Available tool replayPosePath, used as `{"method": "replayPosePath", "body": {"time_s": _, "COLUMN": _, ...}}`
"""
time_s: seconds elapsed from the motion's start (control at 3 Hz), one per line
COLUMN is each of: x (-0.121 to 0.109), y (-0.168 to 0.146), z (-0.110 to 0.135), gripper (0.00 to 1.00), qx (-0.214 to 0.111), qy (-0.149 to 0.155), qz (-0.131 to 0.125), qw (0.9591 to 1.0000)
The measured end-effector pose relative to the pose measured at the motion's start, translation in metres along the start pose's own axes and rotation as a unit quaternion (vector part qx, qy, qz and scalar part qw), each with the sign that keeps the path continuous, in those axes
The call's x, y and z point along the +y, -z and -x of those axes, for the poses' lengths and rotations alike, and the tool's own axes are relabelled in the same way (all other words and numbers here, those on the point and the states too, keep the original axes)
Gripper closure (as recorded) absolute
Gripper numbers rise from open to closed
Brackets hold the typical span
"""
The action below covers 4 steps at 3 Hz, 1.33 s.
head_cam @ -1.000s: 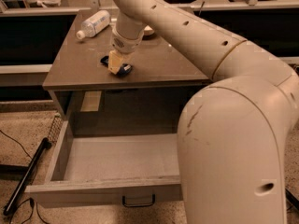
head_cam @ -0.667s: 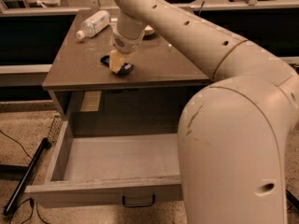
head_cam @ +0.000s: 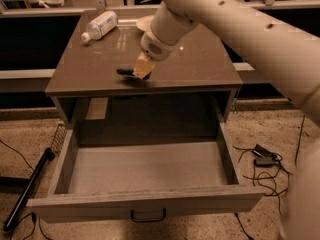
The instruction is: Place rxbar blueberry into top drawer
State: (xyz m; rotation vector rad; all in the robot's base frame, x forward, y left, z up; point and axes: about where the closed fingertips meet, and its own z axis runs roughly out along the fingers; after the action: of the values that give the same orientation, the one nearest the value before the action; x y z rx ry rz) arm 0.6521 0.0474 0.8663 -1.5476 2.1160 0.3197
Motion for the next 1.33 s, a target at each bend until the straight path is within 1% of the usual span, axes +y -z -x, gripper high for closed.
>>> {"method": "replayPosePath", "body": {"time_s": 0.33, "x": 0.032, "y": 0.048, "z": -0.040, "gripper": 1.00, "qx": -0.035, "qy": 0.037, "qz": 0.019, "qw": 0.9985}}
{"method": "replayPosePath", "body": {"time_s": 0.67, "x": 0.039, "y": 0.090, "z": -0.123, "gripper": 1.00, "qx": -0.026, "qy": 0.053, "qz": 0.022, "qw": 0.9980}}
{"method": "replayPosePath", "body": {"time_s": 1.0, "x": 0.036, "y": 0.103, "z": -0.147, "gripper": 1.00, "qx": -0.022, "qy": 0.075, "qz": 0.009, "qw": 0.9969}}
{"method": "replayPosePath", "body": {"time_s": 1.33, "x": 0.047, "y": 0.077, "z": -0.151, "gripper": 1.00, "qx": -0.055, "qy": 0.073, "qz": 0.017, "qw": 0.9957}}
